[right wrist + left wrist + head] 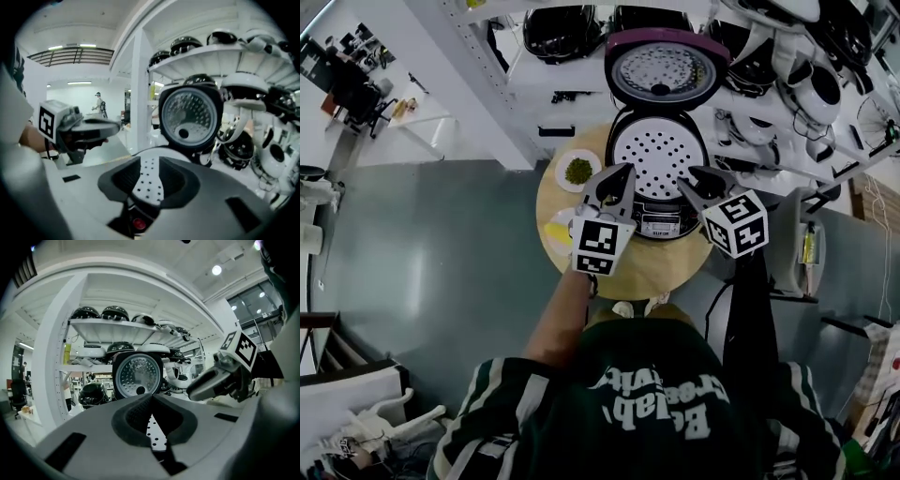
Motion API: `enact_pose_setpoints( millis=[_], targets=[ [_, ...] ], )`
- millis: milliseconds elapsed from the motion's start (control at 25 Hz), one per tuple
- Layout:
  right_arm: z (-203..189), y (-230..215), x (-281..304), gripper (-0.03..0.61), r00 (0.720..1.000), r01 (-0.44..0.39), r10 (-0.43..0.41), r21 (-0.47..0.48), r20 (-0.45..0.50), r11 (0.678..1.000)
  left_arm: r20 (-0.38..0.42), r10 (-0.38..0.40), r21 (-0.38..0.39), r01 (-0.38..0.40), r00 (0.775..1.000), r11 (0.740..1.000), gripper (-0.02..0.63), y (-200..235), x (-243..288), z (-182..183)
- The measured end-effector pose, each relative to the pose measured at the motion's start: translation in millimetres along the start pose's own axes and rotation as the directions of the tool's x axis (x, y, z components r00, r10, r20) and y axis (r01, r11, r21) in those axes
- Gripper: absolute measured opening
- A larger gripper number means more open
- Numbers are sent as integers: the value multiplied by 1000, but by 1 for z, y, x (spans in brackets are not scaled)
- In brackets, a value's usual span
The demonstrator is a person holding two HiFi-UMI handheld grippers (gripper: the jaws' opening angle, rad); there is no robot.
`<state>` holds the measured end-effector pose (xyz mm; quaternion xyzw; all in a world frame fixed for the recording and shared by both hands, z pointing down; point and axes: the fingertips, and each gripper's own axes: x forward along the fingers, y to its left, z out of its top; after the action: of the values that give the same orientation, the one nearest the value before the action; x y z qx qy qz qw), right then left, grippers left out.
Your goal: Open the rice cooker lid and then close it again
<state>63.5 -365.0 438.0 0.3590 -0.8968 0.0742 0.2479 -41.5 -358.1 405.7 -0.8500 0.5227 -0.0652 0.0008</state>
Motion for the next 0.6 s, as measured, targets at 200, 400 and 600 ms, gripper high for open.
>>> enact_pose_setpoints(
  millis=[200, 400, 600],
  targets=[
    [82, -68, -16, 124, 966, 132, -132, 18, 223, 991, 13, 35, 1, -36, 999, 999, 0, 11, 12, 11],
    [144, -122, -15, 147, 924, 172, -179, 53, 337, 984, 22, 71, 1, -71, 997, 997, 0, 22, 25, 18],
    [188, -156, -1, 163, 908, 185, -186, 40, 375, 982, 41, 102, 11, -103, 994, 995, 0, 30, 32, 26]
  ],
)
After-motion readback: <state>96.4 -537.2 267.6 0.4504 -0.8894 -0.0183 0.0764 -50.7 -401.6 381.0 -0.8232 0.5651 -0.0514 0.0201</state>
